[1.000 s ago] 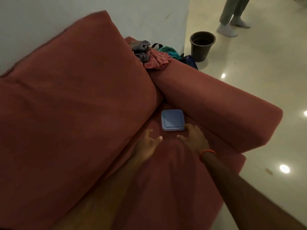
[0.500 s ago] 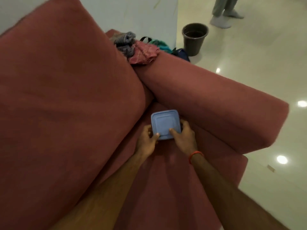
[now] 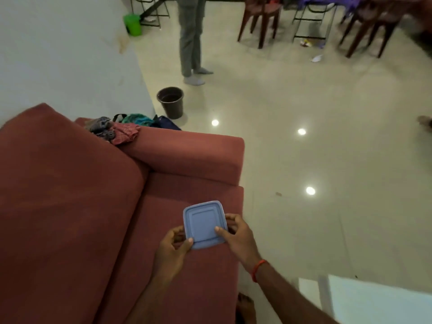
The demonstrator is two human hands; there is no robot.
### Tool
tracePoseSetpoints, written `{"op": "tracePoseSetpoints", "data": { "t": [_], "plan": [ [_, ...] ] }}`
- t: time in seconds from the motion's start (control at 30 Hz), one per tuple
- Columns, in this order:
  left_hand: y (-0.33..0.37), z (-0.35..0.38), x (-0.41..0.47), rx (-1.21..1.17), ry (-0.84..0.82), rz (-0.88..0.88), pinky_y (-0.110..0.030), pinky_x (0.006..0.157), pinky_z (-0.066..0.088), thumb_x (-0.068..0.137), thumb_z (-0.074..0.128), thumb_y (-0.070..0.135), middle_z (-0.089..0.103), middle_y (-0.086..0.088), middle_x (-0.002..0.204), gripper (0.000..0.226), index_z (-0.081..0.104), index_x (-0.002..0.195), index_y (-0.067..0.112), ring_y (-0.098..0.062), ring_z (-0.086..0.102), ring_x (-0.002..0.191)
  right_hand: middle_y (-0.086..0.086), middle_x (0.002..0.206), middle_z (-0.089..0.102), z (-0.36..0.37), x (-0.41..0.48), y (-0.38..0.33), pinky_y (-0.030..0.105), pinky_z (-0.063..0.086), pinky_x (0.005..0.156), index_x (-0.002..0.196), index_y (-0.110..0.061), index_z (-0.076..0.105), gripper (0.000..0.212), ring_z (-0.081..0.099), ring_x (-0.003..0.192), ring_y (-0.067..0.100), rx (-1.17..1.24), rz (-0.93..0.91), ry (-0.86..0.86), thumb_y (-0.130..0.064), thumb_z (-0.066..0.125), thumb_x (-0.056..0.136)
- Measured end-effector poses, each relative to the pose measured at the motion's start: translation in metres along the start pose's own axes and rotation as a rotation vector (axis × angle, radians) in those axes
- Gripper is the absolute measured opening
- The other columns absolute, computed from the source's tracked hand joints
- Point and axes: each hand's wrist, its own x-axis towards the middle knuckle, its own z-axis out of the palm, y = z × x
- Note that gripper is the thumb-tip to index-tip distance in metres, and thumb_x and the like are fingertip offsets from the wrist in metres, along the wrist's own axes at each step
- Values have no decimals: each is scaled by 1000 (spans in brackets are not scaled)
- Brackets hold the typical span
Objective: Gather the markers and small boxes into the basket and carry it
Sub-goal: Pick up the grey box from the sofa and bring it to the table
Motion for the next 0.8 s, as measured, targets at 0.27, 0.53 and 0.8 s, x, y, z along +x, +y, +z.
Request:
{"op": "tracePoseSetpoints", "data": {
  "t": [0.27, 0.53, 0.8],
  "plan": [
    [44, 47, -118, 150, -300, 184, -26, 65, 56, 88, 75, 12, 74, -2, 98, 23, 65, 105, 26, -22, 72, 86, 4, 103, 74, -86, -170, 3, 28, 62, 66, 116, -26, 55, 40, 73, 85, 14, 33, 47, 312, -30, 79, 85],
    [45, 142, -235, 294, -594, 286, -37, 63, 57, 93, 71, 19, 71, -9, 100, 28, 61, 119, 12, -27, 71, 85, 9, 103, 71, -172, -323, 53, 33, 64, 68, 114, -22, 57, 44, 72, 89, 21, 209, 189, 583, -29, 84, 79],
    [-10, 240, -362, 525, -916, 349, -46, 67, 60, 90, 75, 25, 73, 3, 91, 27, 65, 114, 20, -19, 72, 78, 7, 89, 69, -215, -481, 161, 43, 61, 75, 106, -24, 57, 40, 67, 78, 20, 307, 462, 890, -37, 82, 78]
  ]
}}
